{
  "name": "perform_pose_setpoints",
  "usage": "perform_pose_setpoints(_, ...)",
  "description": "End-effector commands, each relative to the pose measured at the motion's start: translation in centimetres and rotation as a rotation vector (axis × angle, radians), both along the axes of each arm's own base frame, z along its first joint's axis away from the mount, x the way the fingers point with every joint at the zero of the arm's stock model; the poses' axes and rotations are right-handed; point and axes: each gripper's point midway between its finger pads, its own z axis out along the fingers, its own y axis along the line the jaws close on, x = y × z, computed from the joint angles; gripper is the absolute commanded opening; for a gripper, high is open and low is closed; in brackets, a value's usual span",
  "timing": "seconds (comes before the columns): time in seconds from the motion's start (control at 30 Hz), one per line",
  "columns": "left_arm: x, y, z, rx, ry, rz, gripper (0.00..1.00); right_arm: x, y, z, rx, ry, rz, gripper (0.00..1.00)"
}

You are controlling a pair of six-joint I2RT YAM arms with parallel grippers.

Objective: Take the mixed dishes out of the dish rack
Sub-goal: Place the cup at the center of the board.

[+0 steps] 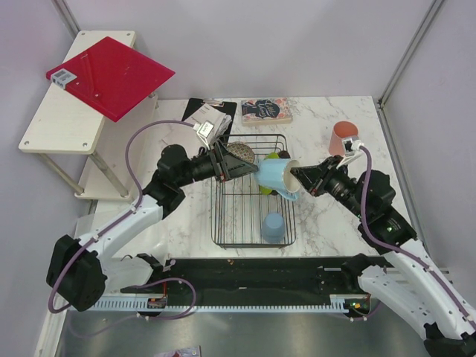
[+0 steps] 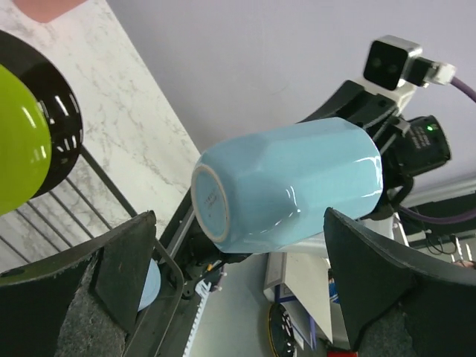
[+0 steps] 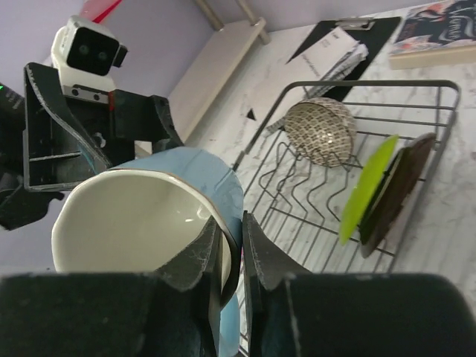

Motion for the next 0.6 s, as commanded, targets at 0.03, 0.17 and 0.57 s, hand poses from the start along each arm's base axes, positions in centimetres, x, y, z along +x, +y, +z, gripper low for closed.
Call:
perform_pose_setpoints(0.03, 1.2, 1.3, 0.3, 0.127, -0.09, 0.103, 0.99, 0.7, -4.6, 4.2, -0.086, -0.05, -0.23, 0.0)
perform_pose_setpoints(0.17, 2.2, 2.5, -0.5, 0.253, -0.142, 0.19, 0.99, 1.8, -8.9, 5.0, -0.202, 0.032, -0.455, 0.0)
perform_pose_setpoints(0.57, 0.8, 3.5, -1.7, 0.621, -0.357, 0.401, 0.99, 5.4, -13.7, -1.9, -0.479, 0.363, -0.771, 0.0)
